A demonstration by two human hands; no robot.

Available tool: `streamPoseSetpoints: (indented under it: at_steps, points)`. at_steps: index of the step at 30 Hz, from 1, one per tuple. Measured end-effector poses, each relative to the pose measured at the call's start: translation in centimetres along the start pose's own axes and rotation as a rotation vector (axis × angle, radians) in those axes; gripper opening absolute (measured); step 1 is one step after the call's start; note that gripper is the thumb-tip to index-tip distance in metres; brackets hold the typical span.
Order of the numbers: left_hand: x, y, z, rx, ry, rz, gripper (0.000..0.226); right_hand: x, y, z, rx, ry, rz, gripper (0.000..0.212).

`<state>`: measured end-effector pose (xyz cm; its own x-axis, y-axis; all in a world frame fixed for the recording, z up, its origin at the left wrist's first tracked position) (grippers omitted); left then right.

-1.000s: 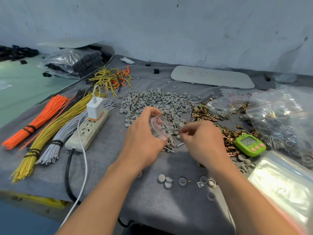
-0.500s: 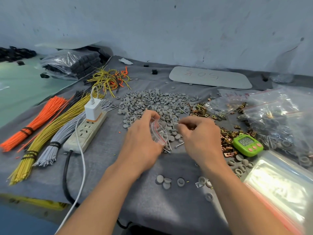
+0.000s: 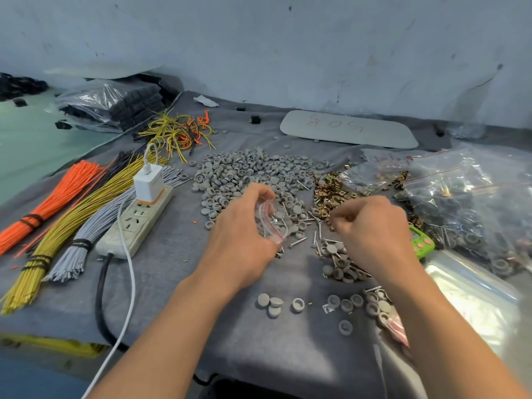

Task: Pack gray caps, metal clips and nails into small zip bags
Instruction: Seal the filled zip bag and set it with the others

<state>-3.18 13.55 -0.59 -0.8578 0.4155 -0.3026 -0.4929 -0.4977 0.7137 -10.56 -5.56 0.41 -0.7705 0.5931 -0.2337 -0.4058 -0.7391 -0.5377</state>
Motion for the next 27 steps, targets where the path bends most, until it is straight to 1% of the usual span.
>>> streamPoseSetpoints:
  at_steps: [2, 3, 5, 8, 11, 13, 20, 22, 23, 25, 27]
  points:
    - [0.0, 0.1, -0.1, -0.007, 0.0, -0.003, 0.058, -0.1, 1.8, 0.2, 0.316, -0.084, -0.055, 0.014]
    - [-0.1, 0.2, -0.2, -0.011, -0.003, -0.001, 0.058, 0.0, 2.4, 0.2, 0.424, -0.124, -0.067, 0.011]
    - [-0.1, 0.3, -0.4, -0.02, -0.016, 0.005, 0.059, 0.2, 3.3, 0.0, 0.525, -0.185, -0.059, 0.009]
    - [0.0, 0.5, -0.8, -0.046, -0.035, 0.002, 0.062, 0.4, 3.7, -0.2, 0.518, -0.226, -0.02, 0.013]
    - [0.3, 0.8, -1.3, -0.066, -0.055, -0.007, 0.063, 0.8, 3.5, -0.2, 0.447, -0.336, 0.011, 0.01]
    - [0.3, 1.0, -1.6, -0.081, -0.067, -0.019, 0.063, 1.0, 3.2, -0.1, 0.449, -0.382, 0.022, 0.011]
    - [0.4, 1.6, -2.9, -0.128, -0.096, -0.06, 0.059, 1.6, 2.7, -0.1, 0.505, -0.413, 0.083, 0.007]
    - [0.4, 1.7, -3.1, -0.129, -0.107, -0.065, 0.058, 1.5, 2.9, 0.1, 0.435, -0.34, 0.079, 0.009]
    - [0.3, 1.8, -3.1, -0.129, -0.11, -0.065, 0.058, 1.3, 3.1, 0.2, 0.332, -0.277, 0.057, 0.013]
    - [0.3, 1.8, -3.3, -0.132, -0.115, -0.065, 0.059, 1.0, 3.2, 0.6, 0.007, -0.152, 0.025, 0.017]
    - [0.3, 1.9, -3.5, -0.129, -0.118, -0.062, 0.059, 1.0, 2.9, 1.0, -0.334, -0.099, 0.006, 0.015]
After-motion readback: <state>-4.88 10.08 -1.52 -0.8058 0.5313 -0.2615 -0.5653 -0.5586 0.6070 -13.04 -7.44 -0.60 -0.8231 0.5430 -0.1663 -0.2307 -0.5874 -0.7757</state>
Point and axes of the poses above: each hand's wrist, its own x-axis away from the middle knuckle, its own z-axis out of the back of the hand, y = z × x, the point moved 2 cm from there along -x, towards the middle knuckle, and after that the axes turned 3 degrees about x, right-handed, at the moved point
